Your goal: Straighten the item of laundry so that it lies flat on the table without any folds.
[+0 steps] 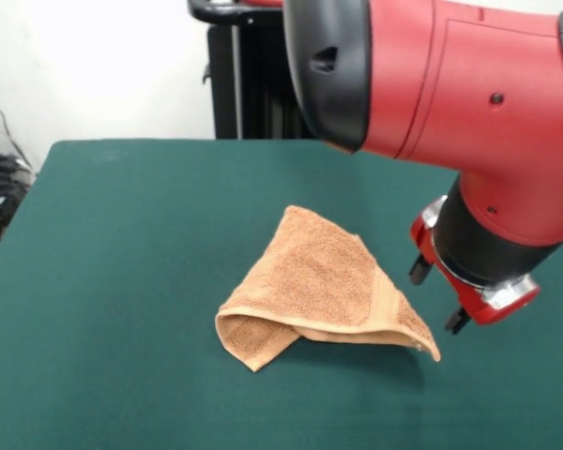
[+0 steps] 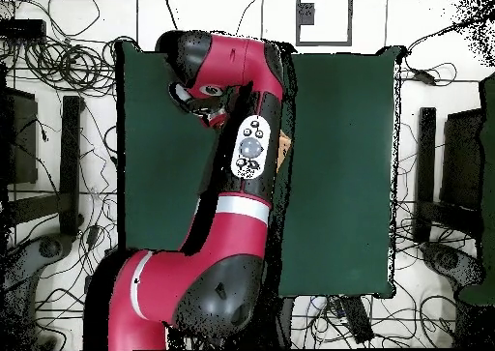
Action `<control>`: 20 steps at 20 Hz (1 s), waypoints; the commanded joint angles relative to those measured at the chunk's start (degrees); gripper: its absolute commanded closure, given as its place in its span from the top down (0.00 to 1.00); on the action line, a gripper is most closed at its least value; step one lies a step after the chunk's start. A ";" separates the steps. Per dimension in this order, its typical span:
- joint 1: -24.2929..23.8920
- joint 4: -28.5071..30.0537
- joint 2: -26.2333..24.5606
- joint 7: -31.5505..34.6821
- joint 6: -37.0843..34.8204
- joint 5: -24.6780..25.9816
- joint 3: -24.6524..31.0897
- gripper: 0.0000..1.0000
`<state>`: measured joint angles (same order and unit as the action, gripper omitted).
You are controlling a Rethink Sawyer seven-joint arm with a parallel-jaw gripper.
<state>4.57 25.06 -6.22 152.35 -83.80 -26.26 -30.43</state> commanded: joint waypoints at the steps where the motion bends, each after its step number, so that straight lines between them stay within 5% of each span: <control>1: -0.63 -1.06 -1.79 19.86 -5.42 -2.66 -0.19 1.00; 20: -2.96 -12.31 -8.53 32.55 -12.14 -9.71 -11.68 1.00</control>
<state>2.04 14.82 -12.32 161.95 -89.53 -31.86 -38.08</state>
